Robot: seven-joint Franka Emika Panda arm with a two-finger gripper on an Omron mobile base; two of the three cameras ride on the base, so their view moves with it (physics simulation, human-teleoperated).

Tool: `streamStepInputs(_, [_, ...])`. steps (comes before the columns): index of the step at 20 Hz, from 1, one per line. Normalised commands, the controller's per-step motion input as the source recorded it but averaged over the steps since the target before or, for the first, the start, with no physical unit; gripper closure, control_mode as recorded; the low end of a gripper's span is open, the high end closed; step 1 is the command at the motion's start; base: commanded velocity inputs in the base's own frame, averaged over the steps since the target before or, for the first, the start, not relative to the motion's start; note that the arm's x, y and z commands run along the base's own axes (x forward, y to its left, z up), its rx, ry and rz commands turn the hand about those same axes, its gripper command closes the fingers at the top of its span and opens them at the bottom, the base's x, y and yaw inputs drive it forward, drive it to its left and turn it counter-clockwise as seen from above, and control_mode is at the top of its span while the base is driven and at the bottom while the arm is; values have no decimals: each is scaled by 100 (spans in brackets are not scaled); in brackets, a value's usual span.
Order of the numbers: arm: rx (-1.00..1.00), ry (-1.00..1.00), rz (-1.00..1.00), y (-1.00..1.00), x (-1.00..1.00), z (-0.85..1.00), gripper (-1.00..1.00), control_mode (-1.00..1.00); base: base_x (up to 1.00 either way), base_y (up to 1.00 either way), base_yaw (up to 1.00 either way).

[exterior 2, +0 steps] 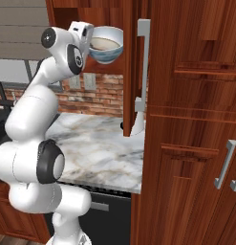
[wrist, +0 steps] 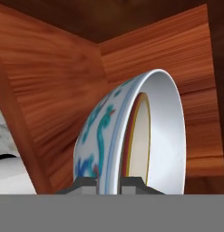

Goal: Pick up the bowls on the counter and stack them on top of one another in the open cabinet. Place the smaller bowl on top of the larger bowl.

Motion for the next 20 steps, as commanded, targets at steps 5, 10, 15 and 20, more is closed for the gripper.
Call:
streamStepInputs(5, [-2,1,2,-2,28,0,100,-100,0,0,0])
streamStepInputs(10, [-1,1,2,0,18,0,100,-100,0,0,0])
streamStepInputs(15, [0,1,1,0,15,0,100,-100,0,0,0])
streamStepInputs(20, [0,0,1,0,18,0,100,-100,0,0,0])
